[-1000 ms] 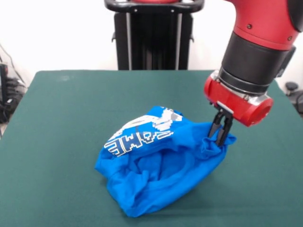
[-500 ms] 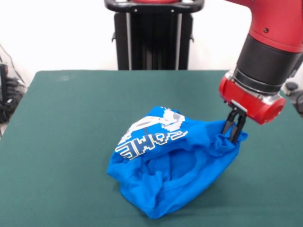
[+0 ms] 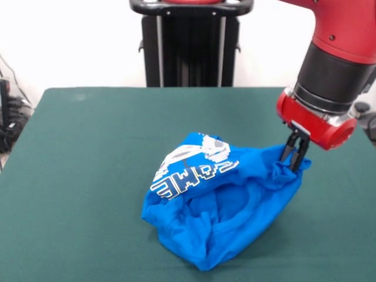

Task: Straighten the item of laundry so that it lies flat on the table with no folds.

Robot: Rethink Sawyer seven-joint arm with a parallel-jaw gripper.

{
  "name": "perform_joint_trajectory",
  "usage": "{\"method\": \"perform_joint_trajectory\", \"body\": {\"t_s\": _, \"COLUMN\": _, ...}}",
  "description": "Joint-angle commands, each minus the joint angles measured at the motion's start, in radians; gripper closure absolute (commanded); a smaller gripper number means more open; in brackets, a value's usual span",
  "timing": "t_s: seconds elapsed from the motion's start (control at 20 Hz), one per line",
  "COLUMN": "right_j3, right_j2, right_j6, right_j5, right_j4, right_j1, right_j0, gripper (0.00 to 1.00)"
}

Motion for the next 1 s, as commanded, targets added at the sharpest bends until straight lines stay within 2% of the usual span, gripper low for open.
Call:
{"method": "perform_joint_trajectory", "body": {"t_s": 0.05, "right_j3": 0.106, "right_j2": 0.099, "right_j6": 0.291, "right_j5": 0.036, "right_j4": 0.063, "right_j1": 0.009, "right_j0": 0.038, "gripper": 1.00}}
{"method": "perform_joint_trajectory", "body": {"t_s": 0.1, "right_j3": 0.105, "right_j2": 0.098, "right_j6": 0.277, "right_j5": 0.038, "right_j4": 0.059, "right_j1": 0.008, "right_j0": 0.037, "gripper": 0.00}}
{"method": "perform_joint_trajectory", "body": {"t_s": 0.25, "right_j3": 0.126, "right_j2": 0.117, "right_j6": 0.268, "right_j5": 0.000, "right_j4": 0.075, "right_j1": -0.006, "right_j0": 0.029, "gripper": 0.00}}
{"method": "perform_joint_trajectory", "body": {"t_s": 0.4, "right_j3": 0.110, "right_j2": 0.108, "right_j6": 0.302, "right_j5": 0.060, "right_j4": 0.101, "right_j1": -0.017, "right_j0": 0.027, "gripper": 0.00}}
{"method": "perform_joint_trajectory", "body": {"t_s": 0.6, "right_j3": 0.071, "right_j2": 0.084, "right_j6": 0.266, "right_j5": 0.133, "right_j4": 0.090, "right_j1": -0.045, "right_j0": -0.001, "gripper": 0.00}}
{"method": "perform_joint_trajectory", "body": {"t_s": 0.7, "right_j3": 0.036, "right_j2": 0.052, "right_j6": 0.265, "right_j5": 0.136, "right_j4": 0.072, "right_j1": -0.025, "right_j0": -0.013, "gripper": 0.00}}
{"method": "perform_joint_trajectory", "body": {"t_s": 1.0, "right_j3": -0.059, "right_j2": 0.007, "right_j6": 0.259, "right_j5": 0.027, "right_j4": 0.042, "right_j1": 0.111, "right_j0": -0.062, "gripper": 0.00}}
